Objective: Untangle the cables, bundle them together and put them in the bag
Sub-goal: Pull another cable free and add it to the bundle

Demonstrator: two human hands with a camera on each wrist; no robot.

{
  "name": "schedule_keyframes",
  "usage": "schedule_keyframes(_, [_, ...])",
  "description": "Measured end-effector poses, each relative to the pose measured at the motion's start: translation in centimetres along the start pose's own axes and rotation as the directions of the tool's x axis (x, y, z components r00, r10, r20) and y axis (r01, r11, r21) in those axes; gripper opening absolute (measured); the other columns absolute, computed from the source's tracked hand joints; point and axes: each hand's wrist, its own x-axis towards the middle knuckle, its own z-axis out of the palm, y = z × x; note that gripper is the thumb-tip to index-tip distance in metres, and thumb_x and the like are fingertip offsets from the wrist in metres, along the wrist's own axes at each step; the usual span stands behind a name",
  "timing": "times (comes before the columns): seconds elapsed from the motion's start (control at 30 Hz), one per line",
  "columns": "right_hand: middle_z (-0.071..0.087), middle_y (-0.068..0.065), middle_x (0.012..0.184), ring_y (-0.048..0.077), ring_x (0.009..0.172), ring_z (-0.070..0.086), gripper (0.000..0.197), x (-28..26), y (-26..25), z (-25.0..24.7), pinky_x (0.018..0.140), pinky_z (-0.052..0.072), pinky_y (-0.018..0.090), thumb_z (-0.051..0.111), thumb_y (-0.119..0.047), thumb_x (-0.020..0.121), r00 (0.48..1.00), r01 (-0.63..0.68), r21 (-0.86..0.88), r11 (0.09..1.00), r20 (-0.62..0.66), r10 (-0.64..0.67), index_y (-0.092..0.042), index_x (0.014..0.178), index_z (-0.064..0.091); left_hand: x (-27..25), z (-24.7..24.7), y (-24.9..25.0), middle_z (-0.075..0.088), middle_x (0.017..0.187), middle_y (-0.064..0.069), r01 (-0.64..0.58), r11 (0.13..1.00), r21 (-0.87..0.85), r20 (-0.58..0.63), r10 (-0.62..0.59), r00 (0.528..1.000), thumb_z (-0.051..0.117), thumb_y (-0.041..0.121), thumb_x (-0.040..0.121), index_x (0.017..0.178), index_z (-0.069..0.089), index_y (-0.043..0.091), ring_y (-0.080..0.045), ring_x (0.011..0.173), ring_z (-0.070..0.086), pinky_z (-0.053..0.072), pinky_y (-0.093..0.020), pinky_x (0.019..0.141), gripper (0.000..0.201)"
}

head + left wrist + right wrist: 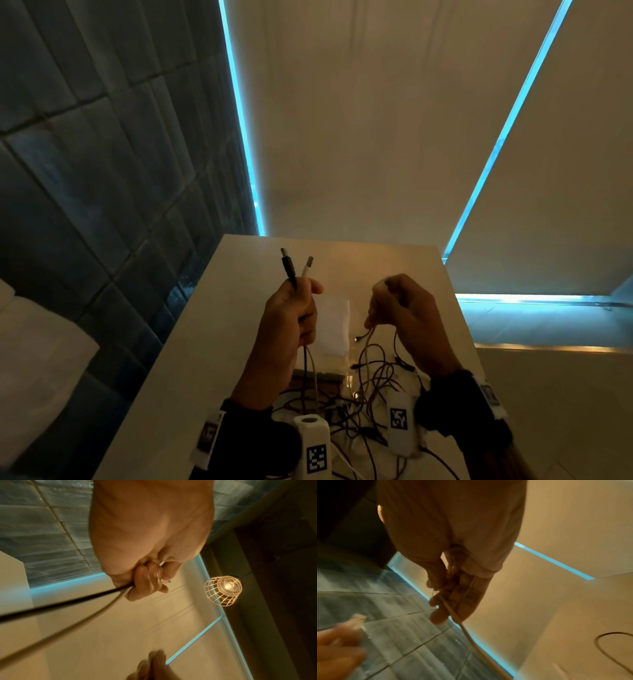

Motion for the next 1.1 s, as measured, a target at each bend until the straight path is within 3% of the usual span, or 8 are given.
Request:
schedule_keyframes(0.1, [0.057,0.011,0.066,0.028,0.051,0.054,0.022,-0.2,-2.2,2.1,0.050,0.051,0.036,0.054,-0.017,0.094,0.996,0.043,0.057,0.997,0.080,-0.048,0.004,0.088,0.053,-0.2,0.8,-0.5,0.033,0.049,0.007,-0.021,0.990,0.137,0.022,0.018,1.000,0.043,0.028,0.098,0.101,0.058,0.009,-0.007,0.042,0.025,0.024,-0.021,0.041,0.024])
schedule_keyframes(0.2, [0.058,0.006,0.063,0.024,0.048,0.050,0.024,-0.4,-3.6,3.8,0.044,0.047,0.030,0.054,-0.021,0.093,0.989,0.031,0.112,0.993,0.143,-0.047,0.003,0.089,0.055,-0.4,1.5,-0.7,0.034,0.053,0.002,-0.030,0.985,0.171,0.028,0.025,0.999,0.050,0.041,0.088,0.099,0.060,0.015,-0.009,0.043,0.028,0.025,-0.025,0.042,0.030])
schedule_keyframes(0.33, [0.056,0.004,0.059,0.018,0.043,0.046,0.025,-0.5,-4.0,4.5,0.040,0.040,0.025,0.059,-0.025,0.090,0.990,-0.039,0.193,0.981,0.141,0.012,-0.002,0.082,0.052,-0.5,1.6,-0.5,0.032,0.052,0.002,-0.064,0.995,0.079,-0.005,0.064,0.998,0.055,0.039,0.083,0.089,0.063,0.018,-0.010,0.044,0.025,0.022,-0.026,0.043,0.023])
schedule_keyframes(0.47, [0.058,0.010,0.061,0.020,0.043,0.044,0.031,-0.8,-3.7,4.8,0.041,0.039,0.026,0.065,-0.030,0.084,0.979,-0.127,0.206,0.970,0.183,0.089,-0.003,0.079,0.050,-0.7,1.4,-0.5,0.037,0.053,0.003,-0.090,0.996,-0.014,-0.024,0.090,0.996,0.053,0.026,0.090,0.086,0.060,0.010,-0.009,0.044,0.027,0.025,-0.023,0.043,0.018])
schedule_keyframes(0.63, [0.063,0.008,0.065,0.025,0.054,0.051,0.016,-1.7,-2.1,4.2,0.052,0.045,0.030,0.062,-0.016,0.090,0.963,-0.096,0.092,0.991,0.260,0.069,-0.001,0.083,0.059,-0.1,0.8,0.4,0.038,0.057,0.005,-0.135,0.962,-0.236,-0.063,0.123,0.990,0.043,0.029,0.094,0.087,0.054,0.011,-0.006,0.048,0.026,0.024,-0.021,0.046,0.022])
schedule_keyframes(0.87, [0.054,-0.001,0.054,0.014,0.048,0.040,0.017,-2.0,-1.9,4.8,0.044,0.033,0.024,0.062,-0.020,0.090,0.976,-0.081,0.030,0.996,0.205,0.073,-0.010,0.077,0.060,0.1,1.1,-0.1,0.053,0.067,0.000,-0.107,0.952,-0.287,-0.121,0.074,0.990,0.035,0.032,0.099,0.079,0.048,0.013,-0.016,0.065,0.052,0.043,-0.030,0.064,0.031])
schedule_keyframes(1.0, [0.049,-0.002,0.054,0.010,0.047,0.039,0.021,-2.3,-1.3,4.8,0.046,0.035,0.022,0.064,-0.025,0.089,0.955,-0.080,-0.049,0.996,0.282,0.090,-0.008,0.077,0.061,0.1,0.6,0.3,0.029,0.058,0.003,-0.106,0.922,-0.373,-0.102,0.073,0.992,0.035,0.033,0.099,0.079,0.043,0.014,-0.010,0.048,0.027,0.034,-0.024,0.047,0.029])
schedule_keyframes(1.1, [0.046,-0.008,0.052,0.011,0.049,0.037,0.024,-2.3,-0.3,4.6,0.049,0.035,0.022,0.060,-0.030,0.091,0.941,-0.060,-0.162,0.985,0.320,0.110,-0.013,0.077,0.067,0.2,0.2,0.5,0.028,0.057,0.005,-0.107,0.930,-0.350,-0.109,0.073,0.991,0.038,0.031,0.097,0.079,0.048,0.014,-0.008,0.047,0.023,0.028,-0.021,0.045,0.027])
